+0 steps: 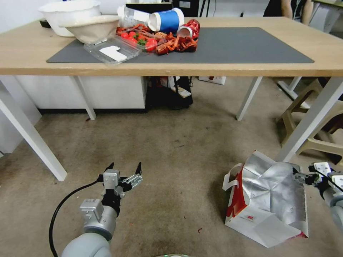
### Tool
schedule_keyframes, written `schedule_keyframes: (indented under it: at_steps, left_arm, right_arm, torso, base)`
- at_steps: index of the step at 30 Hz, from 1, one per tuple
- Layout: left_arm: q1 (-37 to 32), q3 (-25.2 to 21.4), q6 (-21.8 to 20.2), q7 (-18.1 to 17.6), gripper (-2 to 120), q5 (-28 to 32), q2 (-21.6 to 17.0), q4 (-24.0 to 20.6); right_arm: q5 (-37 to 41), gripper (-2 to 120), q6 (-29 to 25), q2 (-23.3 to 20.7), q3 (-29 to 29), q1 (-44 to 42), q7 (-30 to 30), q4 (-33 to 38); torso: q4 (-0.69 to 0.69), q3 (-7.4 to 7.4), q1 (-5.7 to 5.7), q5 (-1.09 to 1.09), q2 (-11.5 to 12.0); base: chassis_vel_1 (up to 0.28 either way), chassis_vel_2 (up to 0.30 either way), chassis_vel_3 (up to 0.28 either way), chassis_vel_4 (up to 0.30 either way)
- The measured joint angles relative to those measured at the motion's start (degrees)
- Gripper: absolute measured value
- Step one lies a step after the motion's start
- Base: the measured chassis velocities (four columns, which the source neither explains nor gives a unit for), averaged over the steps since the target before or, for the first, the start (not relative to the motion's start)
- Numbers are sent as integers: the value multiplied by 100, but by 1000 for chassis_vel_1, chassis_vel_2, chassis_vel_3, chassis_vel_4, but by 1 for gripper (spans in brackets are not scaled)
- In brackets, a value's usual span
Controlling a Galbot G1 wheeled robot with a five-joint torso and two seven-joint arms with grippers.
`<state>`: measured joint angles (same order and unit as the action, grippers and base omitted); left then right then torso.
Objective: Pick up the food delivery bag from the floor and place it on the table.
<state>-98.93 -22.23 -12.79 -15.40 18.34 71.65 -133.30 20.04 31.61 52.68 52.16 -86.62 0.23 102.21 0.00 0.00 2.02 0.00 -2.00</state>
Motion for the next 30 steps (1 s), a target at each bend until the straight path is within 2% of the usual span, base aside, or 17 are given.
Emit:
schedule_keyframes:
  at_steps: [8, 10, 14, 15, 16, 17, 18, 21, 22, 25, 26, 28, 29, 30]
  left_arm:
    - [-95, -67, 81, -22, 100, -46, 8, -103]
    - [-144, -59, 142, -34, 100, -84, 38, -134]
    - [-192, -58, 184, -47, 100, -110, 58, -159]
    - [-231, -59, 222, -55, 100, -124, 73, -163]
    - [-242, -58, 231, -56, 100, -120, 76, -170]
    - [-273, -50, 236, -64, 100, -88, 84, -205]
    - [-273, -50, 236, -64, 100, -88, 84, -205]
    - [-338, -64, 243, -67, 100, -78, 90, -268]
    - [-338, -64, 243, -67, 100, -78, 90, -268]
    - [-367, -72, 263, -63, 100, -98, 83, -274]
    - [-367, -72, 263, -63, 100, -98, 83, -274]
    - [-364, -63, 265, -63, 100, -113, 86, -273]
    - [-364, -63, 265, -63, 100, -113, 86, -273]
    - [-361, -60, 268, -63, 100, -116, 88, -274]
  right_arm:
    - [174, 96, 148, -89, -128, 108, -24, -141]
    - [180, 86, 243, -97, -187, 144, -8, -152]
    - [185, 76, 303, -104, -246, 158, 2, -152]
    - [205, 69, 350, -109, -299, 173, 2, -152]
    - [207, 68, 356, -111, -312, 176, 2, -152]
    - [208, 59, 375, -114, -332, 175, 2, -147]
    - [208, 59, 375, -114, -332, 175, 2, -147]
    - [198, 45, 382, -127, -347, 140, -8, -130]
    - [198, 45, 382, -127, -347, 140, -8, -130]
    - [189, 31, 383, -111, -363, 141, -16, -131]
    - [189, 31, 383, -111, -363, 141, -16, -131]
    - [189, 21, 386, -86, -370, 148, -17, -133]
    - [189, 21, 386, -86, -370, 148, -17, -133]
    - [189, 16, 389, -76, -374, 150, -18, -142]
  torso:
    - [0, 0, 0, 0, -1]
    - [0, 0, 0, 0, -1]
    - [0, 0, 0, 0, -1]
    - [0, 0, 0, 0, -1]
    - [0, 0, 0, 0, -1]
    - [0, 0, 0, 0, -1]
    - [0, 0, 0, 0, -1]
    - [0, 0, 0, 0, -1]
    - [0, 0, 0, 0, -1]
    - [0, 0, 0, 0, -1]
    - [0, 0, 0, 0, -1]
    - [0, -1, 0, 0, -1]
    - [0, -1, 0, 0, -1]
    - [0, -1, 0, 0, -1]
  base:
    - [0, 0, 0, 0]
    - [0, 0, 0, 0]
    - [0, 0, 0, 0]
    - [0, 0, 0, 0]
    - [0, 0, 0, 0]
    - [0, 0, 0, 0]
    - [0, 0, 0, 0]
    - [0, 0, 0, 0]
    - [0, 0, 0, 0]
    - [0, 0, 0, 0]
    - [0, 0, 0, 0]
    - [0, 0, 0, 0]
    - [0, 0, 0, 0]
    - [0, 0, 0, 0]
